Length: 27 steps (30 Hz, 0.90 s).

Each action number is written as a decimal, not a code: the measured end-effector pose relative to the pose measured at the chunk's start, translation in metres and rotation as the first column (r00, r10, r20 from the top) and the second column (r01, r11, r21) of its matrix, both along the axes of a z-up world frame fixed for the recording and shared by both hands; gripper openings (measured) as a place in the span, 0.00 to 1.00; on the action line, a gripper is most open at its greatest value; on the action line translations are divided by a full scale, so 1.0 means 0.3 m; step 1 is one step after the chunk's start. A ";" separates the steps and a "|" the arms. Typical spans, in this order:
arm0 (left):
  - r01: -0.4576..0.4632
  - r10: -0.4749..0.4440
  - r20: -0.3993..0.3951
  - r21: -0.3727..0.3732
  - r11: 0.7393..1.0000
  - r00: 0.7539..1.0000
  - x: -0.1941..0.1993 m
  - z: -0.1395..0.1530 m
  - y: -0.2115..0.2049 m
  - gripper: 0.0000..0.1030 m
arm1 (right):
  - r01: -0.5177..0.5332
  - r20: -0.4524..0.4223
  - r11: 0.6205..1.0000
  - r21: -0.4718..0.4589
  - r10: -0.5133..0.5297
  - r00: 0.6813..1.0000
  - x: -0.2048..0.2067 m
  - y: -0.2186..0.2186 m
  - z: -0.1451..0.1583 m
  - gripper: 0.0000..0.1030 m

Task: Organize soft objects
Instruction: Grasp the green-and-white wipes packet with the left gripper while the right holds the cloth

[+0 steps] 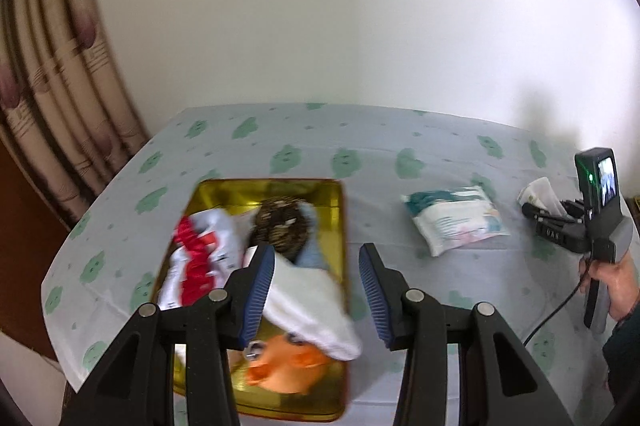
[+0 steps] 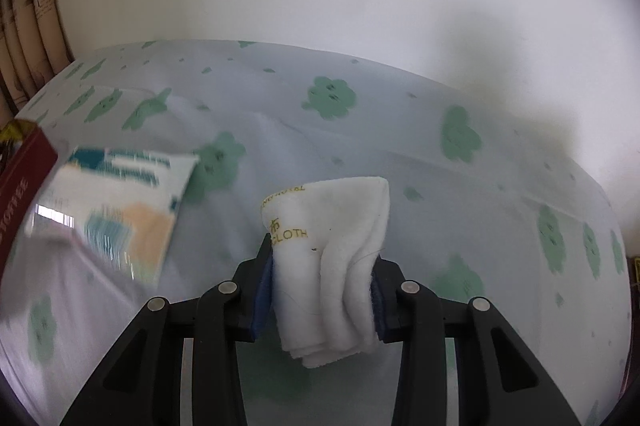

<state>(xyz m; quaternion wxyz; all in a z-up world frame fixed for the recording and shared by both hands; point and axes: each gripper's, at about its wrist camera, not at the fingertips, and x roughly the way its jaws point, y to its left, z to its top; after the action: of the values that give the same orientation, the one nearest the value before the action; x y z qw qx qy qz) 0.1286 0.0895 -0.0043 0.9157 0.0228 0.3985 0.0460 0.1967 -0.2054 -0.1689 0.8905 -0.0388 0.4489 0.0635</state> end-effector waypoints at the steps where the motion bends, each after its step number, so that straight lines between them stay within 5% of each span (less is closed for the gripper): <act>1: 0.011 -0.011 -0.005 -0.002 1.000 1.000 0.005 0.001 -0.018 0.44 | 0.004 0.002 1.000 0.003 -0.004 1.000 -0.017 -0.020 0.002 0.35; 8: 0.082 -0.088 -0.065 -0.088 0.993 0.994 0.081 -0.017 -0.146 0.44 | 0.058 -0.008 0.996 0.071 -0.057 0.998 -0.163 -0.135 0.004 0.35; 10: 0.095 -0.107 -0.092 -0.126 0.987 0.990 0.108 -0.033 -0.172 0.53 | 0.065 -0.005 0.995 0.079 -0.065 0.998 -0.200 -0.158 0.002 0.35; 17: 0.101 -0.144 -0.204 -0.206 0.973 0.968 0.227 -0.104 -0.249 0.56 | 0.075 -0.014 0.991 0.108 -0.074 0.997 -0.205 -0.173 -0.009 0.37; 21: 0.201 -0.232 -0.224 -0.153 0.967 0.947 0.295 -0.116 -0.313 0.56 | 0.074 -0.015 0.991 0.115 -0.073 0.997 -0.208 -0.179 -0.010 0.38; 27: 0.445 -0.431 -0.258 -0.005 0.896 0.865 0.364 -0.156 -0.416 0.56 | 0.072 -0.017 0.988 0.133 -0.071 0.997 -0.207 -0.185 -0.013 0.39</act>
<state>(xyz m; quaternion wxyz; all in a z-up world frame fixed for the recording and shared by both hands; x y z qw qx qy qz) 0.2379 -0.0353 -0.0510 0.8431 0.1433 0.4946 -0.1552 0.1347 -0.2610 -0.1727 0.8900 0.0374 0.4503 0.0616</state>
